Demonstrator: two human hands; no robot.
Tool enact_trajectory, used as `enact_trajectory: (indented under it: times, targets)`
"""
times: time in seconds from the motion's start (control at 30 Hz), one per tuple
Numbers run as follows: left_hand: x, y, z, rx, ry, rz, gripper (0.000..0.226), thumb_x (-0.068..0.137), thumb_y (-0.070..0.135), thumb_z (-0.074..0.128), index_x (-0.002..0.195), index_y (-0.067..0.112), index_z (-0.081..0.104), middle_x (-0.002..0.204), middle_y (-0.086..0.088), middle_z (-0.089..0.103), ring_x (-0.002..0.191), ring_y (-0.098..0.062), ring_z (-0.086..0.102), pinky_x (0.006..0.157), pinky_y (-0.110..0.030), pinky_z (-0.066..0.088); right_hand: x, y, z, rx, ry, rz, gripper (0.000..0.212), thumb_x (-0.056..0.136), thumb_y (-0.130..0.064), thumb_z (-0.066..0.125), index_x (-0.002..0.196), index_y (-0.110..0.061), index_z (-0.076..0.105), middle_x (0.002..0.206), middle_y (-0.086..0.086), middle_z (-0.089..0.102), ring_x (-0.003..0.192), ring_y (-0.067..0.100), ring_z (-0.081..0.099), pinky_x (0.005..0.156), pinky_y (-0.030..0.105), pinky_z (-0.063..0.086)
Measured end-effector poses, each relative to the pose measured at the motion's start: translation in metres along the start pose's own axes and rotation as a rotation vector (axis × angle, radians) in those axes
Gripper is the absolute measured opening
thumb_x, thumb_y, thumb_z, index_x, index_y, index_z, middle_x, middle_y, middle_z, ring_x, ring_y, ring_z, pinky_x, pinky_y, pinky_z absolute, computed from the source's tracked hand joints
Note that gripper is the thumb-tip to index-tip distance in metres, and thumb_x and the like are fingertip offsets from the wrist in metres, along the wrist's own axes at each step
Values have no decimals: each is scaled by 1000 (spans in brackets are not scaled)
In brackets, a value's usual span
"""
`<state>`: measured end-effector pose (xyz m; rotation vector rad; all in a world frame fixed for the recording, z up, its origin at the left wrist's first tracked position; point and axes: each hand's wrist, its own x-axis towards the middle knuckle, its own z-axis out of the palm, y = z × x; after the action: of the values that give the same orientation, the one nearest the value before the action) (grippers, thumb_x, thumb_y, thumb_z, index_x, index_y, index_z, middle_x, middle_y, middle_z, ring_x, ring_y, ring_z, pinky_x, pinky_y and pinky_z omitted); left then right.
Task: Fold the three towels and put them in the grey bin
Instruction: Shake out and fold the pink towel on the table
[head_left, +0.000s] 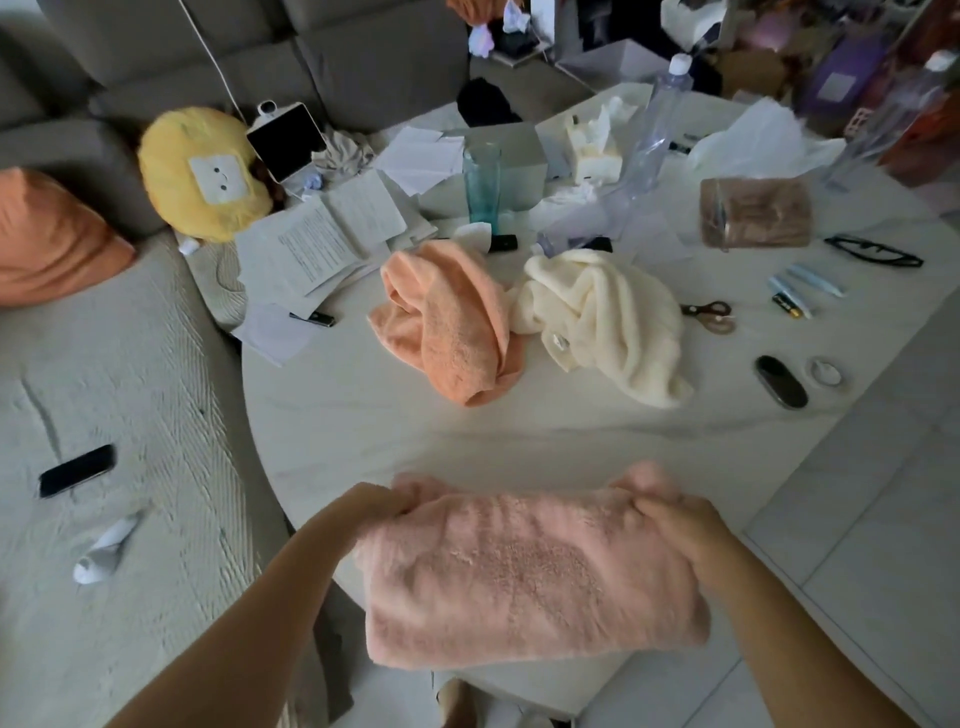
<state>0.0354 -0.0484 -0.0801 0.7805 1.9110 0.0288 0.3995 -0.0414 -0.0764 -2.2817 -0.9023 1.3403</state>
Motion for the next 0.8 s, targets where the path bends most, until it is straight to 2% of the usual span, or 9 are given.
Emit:
enact_trajectory:
  times: [0.1,0.17,0.27,0.43,0.57,0.63,0.7,0.77,0.8]
  targets:
    - [-7,11,-18,-267,17,111,13,83,21,64,86,9,67,98,-14,66,85,-26,59,73,-34,43,-7,-16,-19,59,-18,-110,17,81,-17,75,95,-7,71,95,17,73,91,33,70,86,50,57]
    - [-13,7,-35,-534,18,198,24,79,22,63,95,5,68,92,-14,68,83,-28,63,72,-34,46,-17,-20,-34,125,-25,-195,15,80,-13,75,91,-21,69,93,4,73,89,24,69,84,45,57]
    - [-13,-5,-52,-750,9,401,38,85,34,62,110,6,67,96,-14,74,86,-30,73,68,-34,58,-24,-8,-47,136,-3,-312,34,75,-1,75,89,-30,67,84,-4,72,81,15,66,71,33,51]
    - [13,-3,-37,-569,320,283,13,100,20,55,107,11,62,102,-15,70,89,-31,70,73,-40,59,-7,-15,-25,-44,-43,-237,37,59,-35,65,95,-31,60,94,-8,67,86,12,64,65,30,46]
    - [13,2,-28,-622,346,272,17,99,8,50,103,15,65,94,-14,71,84,-29,70,69,-36,57,-2,-34,-3,-421,68,-382,24,79,-31,62,100,-21,67,92,2,69,88,28,64,77,37,52]
    - [8,3,-23,-487,426,353,17,94,7,57,97,23,64,97,-7,70,86,-23,68,68,-30,52,-5,-40,-2,-517,163,-450,22,80,-30,64,99,-20,70,93,5,70,89,32,65,77,37,52]
    - [-1,7,-17,-221,621,513,21,90,5,63,100,24,63,103,0,65,86,-19,62,69,-25,47,-10,-46,-4,-519,199,-527,19,79,-38,66,94,-26,72,92,0,70,87,29,65,74,33,48]
    - [-7,14,-9,10,775,767,27,84,4,69,105,21,65,110,1,60,95,-16,53,79,-30,45,-9,-55,-3,-454,127,-510,15,78,-48,59,83,-36,67,85,-13,67,85,22,63,73,31,45]
    - [-8,19,-5,104,758,869,31,82,7,72,108,21,66,114,-1,60,100,-17,52,84,-34,46,-6,-60,-2,-443,79,-487,14,79,-49,56,81,-37,63,83,-18,65,85,19,63,72,31,45]
